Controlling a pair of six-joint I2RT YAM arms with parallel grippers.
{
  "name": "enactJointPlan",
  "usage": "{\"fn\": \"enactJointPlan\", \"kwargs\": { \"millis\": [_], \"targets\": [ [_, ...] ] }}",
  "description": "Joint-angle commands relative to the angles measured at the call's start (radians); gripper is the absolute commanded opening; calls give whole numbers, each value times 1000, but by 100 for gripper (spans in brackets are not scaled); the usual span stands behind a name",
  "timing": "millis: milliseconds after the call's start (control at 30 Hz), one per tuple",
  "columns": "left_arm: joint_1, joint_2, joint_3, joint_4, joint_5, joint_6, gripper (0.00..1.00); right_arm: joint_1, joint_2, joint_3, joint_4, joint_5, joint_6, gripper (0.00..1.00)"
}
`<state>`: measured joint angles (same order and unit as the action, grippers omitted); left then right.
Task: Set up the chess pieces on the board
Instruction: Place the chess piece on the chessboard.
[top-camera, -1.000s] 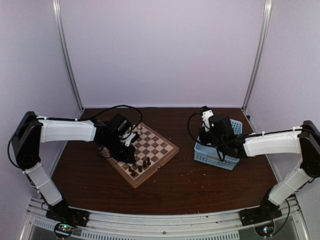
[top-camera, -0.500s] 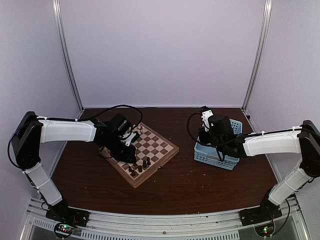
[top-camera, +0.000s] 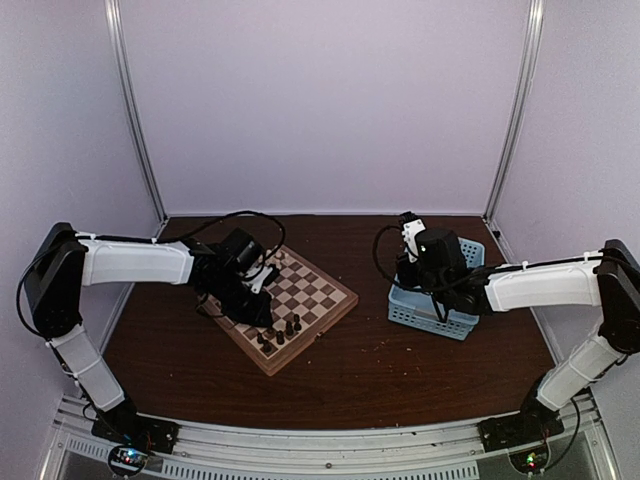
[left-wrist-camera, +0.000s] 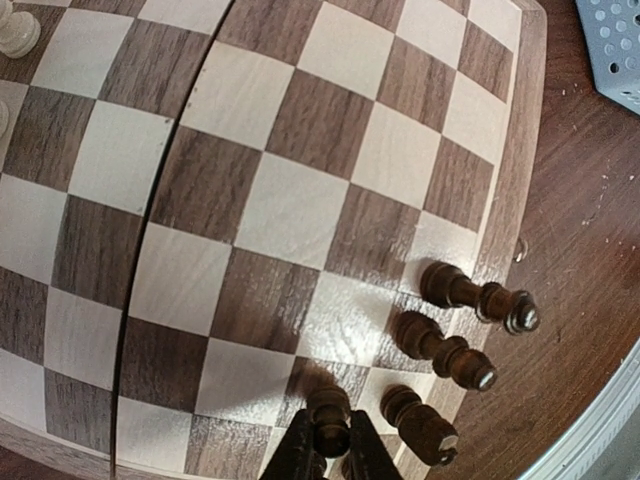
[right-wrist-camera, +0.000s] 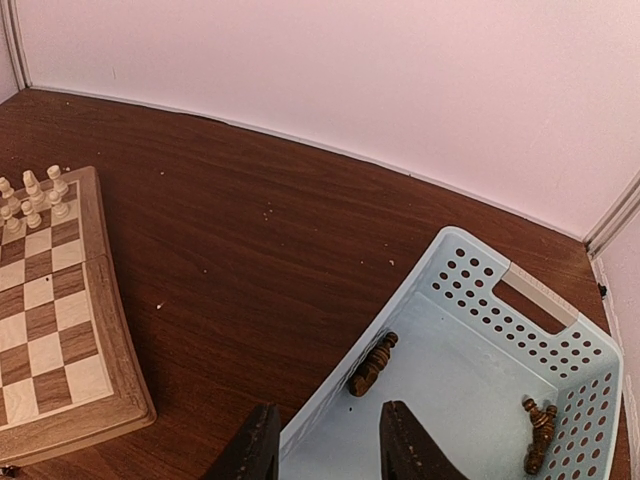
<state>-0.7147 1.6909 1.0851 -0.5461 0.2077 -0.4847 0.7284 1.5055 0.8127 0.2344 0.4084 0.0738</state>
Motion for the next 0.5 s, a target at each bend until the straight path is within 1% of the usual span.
{"fn": "enactJointPlan", "kwargs": {
  "millis": [0,167,233,300,400,467],
  "targets": [
    [-5,7,-14,28,17,-12,14,-4,9,23,-8,11,-5,37],
    [-5,6,-16,28,17,-12,15,-5,13,28,-12,10,-5,37],
    [-6,6,-17,30,20,-14,20,-5,13,28,-12,11,-5,37],
    [-6,4,-16,30,19,-14,28,-4,15,29,-15,10,-5,37],
    [-8,-18,-22,39,4,-20,35,-5,15,31,-15,11,-5,37],
    [-8,-53,-34,58,-14,-24,38,-4,16,31,-15,11,-5,37]
  ]
}}
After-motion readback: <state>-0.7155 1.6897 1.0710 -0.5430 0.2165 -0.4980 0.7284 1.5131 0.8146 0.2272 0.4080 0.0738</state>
